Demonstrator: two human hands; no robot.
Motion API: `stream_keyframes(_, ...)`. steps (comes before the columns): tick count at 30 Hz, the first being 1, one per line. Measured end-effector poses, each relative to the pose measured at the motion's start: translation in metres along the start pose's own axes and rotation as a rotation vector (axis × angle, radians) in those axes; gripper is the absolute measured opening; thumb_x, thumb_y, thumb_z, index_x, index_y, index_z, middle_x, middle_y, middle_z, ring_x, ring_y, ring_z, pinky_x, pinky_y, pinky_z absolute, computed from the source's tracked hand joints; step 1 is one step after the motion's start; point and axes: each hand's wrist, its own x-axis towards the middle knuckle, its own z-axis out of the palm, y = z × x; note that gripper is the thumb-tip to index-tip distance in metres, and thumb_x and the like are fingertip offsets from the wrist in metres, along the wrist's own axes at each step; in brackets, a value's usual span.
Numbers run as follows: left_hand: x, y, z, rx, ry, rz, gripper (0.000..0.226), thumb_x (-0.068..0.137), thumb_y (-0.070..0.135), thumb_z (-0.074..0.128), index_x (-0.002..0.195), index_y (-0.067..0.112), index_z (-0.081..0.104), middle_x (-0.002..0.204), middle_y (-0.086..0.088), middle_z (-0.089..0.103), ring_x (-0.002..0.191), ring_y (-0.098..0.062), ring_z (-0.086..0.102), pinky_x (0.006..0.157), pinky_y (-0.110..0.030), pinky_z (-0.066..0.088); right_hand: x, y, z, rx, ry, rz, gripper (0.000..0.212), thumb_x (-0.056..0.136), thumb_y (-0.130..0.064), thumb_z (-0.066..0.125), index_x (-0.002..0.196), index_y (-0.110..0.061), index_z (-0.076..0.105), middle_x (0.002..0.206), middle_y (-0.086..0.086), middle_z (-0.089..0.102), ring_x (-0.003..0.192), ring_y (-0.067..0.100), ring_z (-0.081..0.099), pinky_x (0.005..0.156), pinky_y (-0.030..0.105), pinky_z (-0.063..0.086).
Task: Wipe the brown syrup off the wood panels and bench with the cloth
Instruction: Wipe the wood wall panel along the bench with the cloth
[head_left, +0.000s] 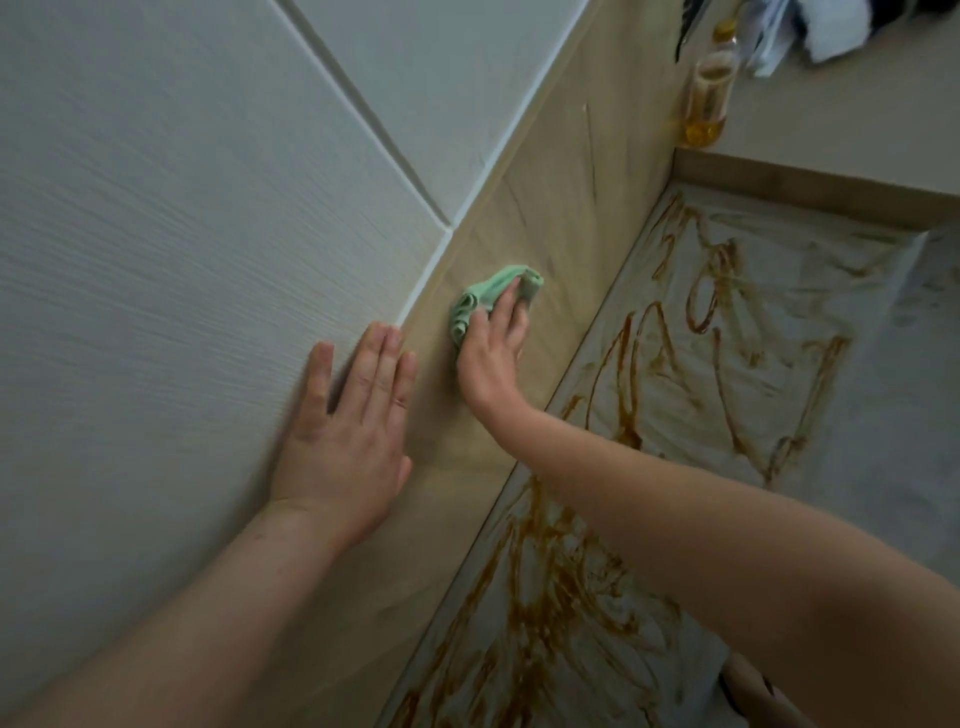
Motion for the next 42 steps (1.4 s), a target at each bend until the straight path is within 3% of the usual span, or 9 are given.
stream_keyframes(2, 0.003, 0.0, -0.015, -0.077, -0.056, 0.023, 0.087, 0.098, 0.047, 0.028, 0.159, -0.002, -0.009, 0.163, -0.04, -0.01, 0.155, -0.048, -0.013, 0.117, -0.067, -0.021, 0.017, -0.037, -0.01, -0.001, 0.051, -0.074, 0.06, 0.11, -0.052, 0.019, 0.161, -0.047, -0.012, 0.172, -0.006, -0.014, 0.159, 0.026, -0.011, 0.125, 0.057, -0.002)
stream_keyframes(5, 0.032, -0.018, -0.035, -0.239, 0.104, 0.078, 0.073, 0.083, 0.036, 0.043, 0.145, -0.002, 0.052, 0.143, -0.036, 0.047, 0.147, -0.051, 0.029, 0.125, -0.063, 0.003, 0.059, -0.086, -0.032, 0.03, 0.143, -0.116, 0.06, 0.109, -0.052, 0.02, 0.162, -0.045, -0.007, 0.173, -0.003, -0.01, 0.159, 0.027, -0.012, 0.123, 0.057, -0.007)
stream_keyframes(7, 0.068, -0.029, -0.044, -0.237, 0.225, 0.14, 0.066, 0.079, 0.033, 0.046, 0.132, -0.003, 0.06, 0.132, -0.029, 0.056, 0.14, -0.047, 0.04, 0.125, -0.062, 0.012, 0.094, -0.108, -0.054, 0.048, 0.191, -0.123, 0.06, 0.11, -0.052, 0.022, 0.164, -0.042, -0.003, 0.173, 0.0, -0.006, 0.159, 0.03, -0.007, 0.125, 0.057, -0.005)
stream_keyframes(12, 0.162, -0.037, -0.083, -0.139, 0.251, 0.118, 0.072, 0.082, 0.037, 0.052, 0.141, -0.004, 0.05, 0.148, -0.03, 0.046, 0.149, -0.046, 0.027, 0.127, -0.056, 0.008, 0.167, -0.125, -0.096, 0.021, 0.235, -0.139, 0.059, 0.11, -0.051, 0.023, 0.164, -0.042, 0.001, 0.174, 0.002, 0.0, 0.159, 0.032, 0.0, 0.125, 0.052, -0.002)
stream_keyframes(18, 0.232, -0.025, -0.086, 0.092, 0.152, -0.003, 0.084, 0.098, 0.049, 0.015, 0.16, -0.002, -0.005, 0.17, -0.025, -0.002, 0.158, -0.039, -0.008, 0.125, -0.056, -0.011, 0.197, -0.055, -0.101, 0.041, 0.153, 0.172, 0.059, 0.109, -0.054, 0.018, 0.164, -0.043, -0.001, 0.174, 0.0, -0.002, 0.16, 0.027, -0.002, 0.127, 0.051, -0.002)
stream_keyframes(23, 0.237, -0.028, -0.073, 0.079, 0.17, 0.07, 0.08, 0.098, 0.047, 0.017, 0.163, 0.005, -0.004, 0.168, -0.029, -0.006, 0.157, -0.041, -0.009, 0.123, -0.064, -0.009, 0.095, 0.002, -0.062, 0.062, -0.054, 0.192, 0.063, 0.11, -0.053, 0.02, 0.161, -0.043, -0.015, 0.172, -0.001, -0.018, 0.159, 0.028, -0.012, 0.128, 0.053, -0.003)
stream_keyframes(31, 0.239, -0.025, -0.073, 0.039, 0.186, 0.081, 0.076, 0.1, 0.044, 0.02, 0.164, 0.007, 0.0, 0.166, -0.033, -0.007, 0.156, -0.045, -0.011, 0.121, -0.067, -0.01, 0.234, -0.082, -0.126, 0.063, 0.234, -0.054, 0.054, 0.11, -0.045, 0.019, 0.163, -0.034, 0.021, 0.174, -0.002, 0.0, 0.159, 0.027, -0.001, 0.127, 0.052, 0.0)
stream_keyframes(36, 0.241, -0.026, -0.072, 0.067, 0.183, 0.095, 0.076, 0.102, 0.045, 0.017, 0.164, 0.006, -0.002, 0.166, -0.033, -0.008, 0.156, -0.045, -0.011, 0.121, -0.067, -0.008, 0.257, -0.014, -0.112, 0.233, 0.295, 0.27, 0.056, 0.111, -0.049, 0.017, 0.165, -0.037, 0.01, 0.174, 0.003, 0.006, 0.16, 0.028, 0.003, 0.128, 0.053, 0.0)
stream_keyframes(42, 0.24, -0.026, -0.069, 0.06, 0.18, 0.092, 0.074, 0.102, 0.044, 0.016, 0.164, 0.006, -0.001, 0.166, -0.033, -0.009, 0.156, -0.045, -0.011, 0.121, -0.067, -0.008, 0.138, 0.104, -0.036, 0.283, 0.145, 0.746, 0.06, 0.11, -0.053, 0.008, 0.166, -0.032, 0.003, 0.174, 0.004, 0.004, 0.16, 0.03, 0.007, 0.128, 0.053, 0.005)
